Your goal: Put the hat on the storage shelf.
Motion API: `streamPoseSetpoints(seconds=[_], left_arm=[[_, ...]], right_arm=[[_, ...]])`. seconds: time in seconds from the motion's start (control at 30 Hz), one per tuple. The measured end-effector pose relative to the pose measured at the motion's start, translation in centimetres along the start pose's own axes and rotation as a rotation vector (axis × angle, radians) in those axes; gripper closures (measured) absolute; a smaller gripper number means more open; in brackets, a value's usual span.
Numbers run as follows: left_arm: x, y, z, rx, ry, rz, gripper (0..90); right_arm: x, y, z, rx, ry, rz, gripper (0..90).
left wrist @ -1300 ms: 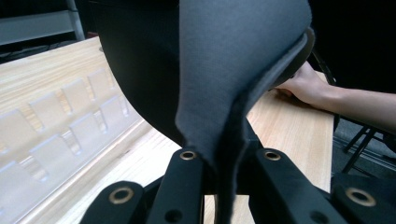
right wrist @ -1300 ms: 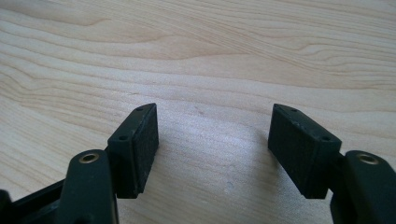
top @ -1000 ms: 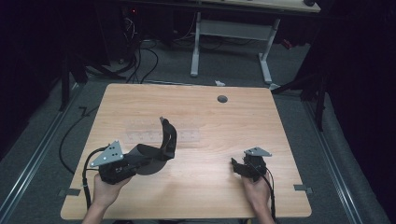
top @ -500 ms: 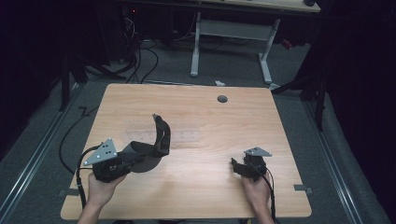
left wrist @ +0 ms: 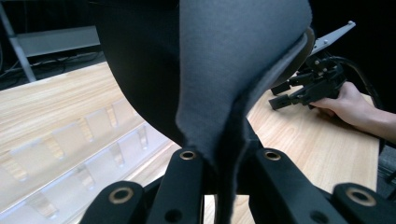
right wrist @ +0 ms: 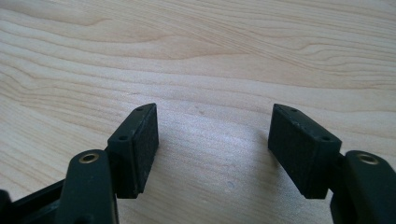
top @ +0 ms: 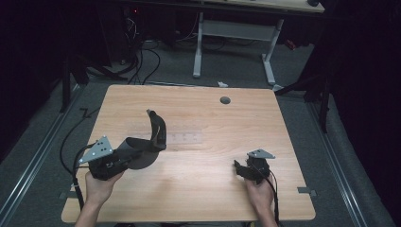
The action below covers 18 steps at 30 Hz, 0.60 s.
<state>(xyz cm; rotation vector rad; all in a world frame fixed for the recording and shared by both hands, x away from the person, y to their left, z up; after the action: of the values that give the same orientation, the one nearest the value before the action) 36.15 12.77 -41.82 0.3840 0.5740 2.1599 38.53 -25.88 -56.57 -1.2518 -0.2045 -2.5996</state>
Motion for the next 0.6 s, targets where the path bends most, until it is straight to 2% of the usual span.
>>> streamPoseSetpoints(seconds=[0.4, 0.5, 0.6], left_arm=[[0.3, -1.1, 1.6, 0.005, 0.07, 0.035, 85.7], [0.5, -1.7, 2.0, 0.018, 0.092, 0.049, 85.7], [0.5, -1.9, 2.3, 0.008, 0.102, 0.063, 85.6]], right_arm=[[0.0, 0.0, 0.0, 0.001, 0.0, 0.0, 33.7], [0.0, 0.0, 0.0, 0.001, 0.0, 0.001, 33.7], [0.0, 0.0, 0.0, 0.001, 0.0, 0.001, 33.7]])
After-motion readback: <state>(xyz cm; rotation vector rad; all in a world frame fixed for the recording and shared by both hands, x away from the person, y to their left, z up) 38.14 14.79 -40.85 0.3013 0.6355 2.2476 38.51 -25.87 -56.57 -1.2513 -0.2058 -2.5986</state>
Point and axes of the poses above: each handheld gripper's, and its own axes: x roughly backward along the jaws, z roughly out of its top, y roughly to its right, the point moved 5 cm from there along -x, roughly forward along the jaws, and after that the axes turned 8 degrees about -y, right-handed, at the moved point
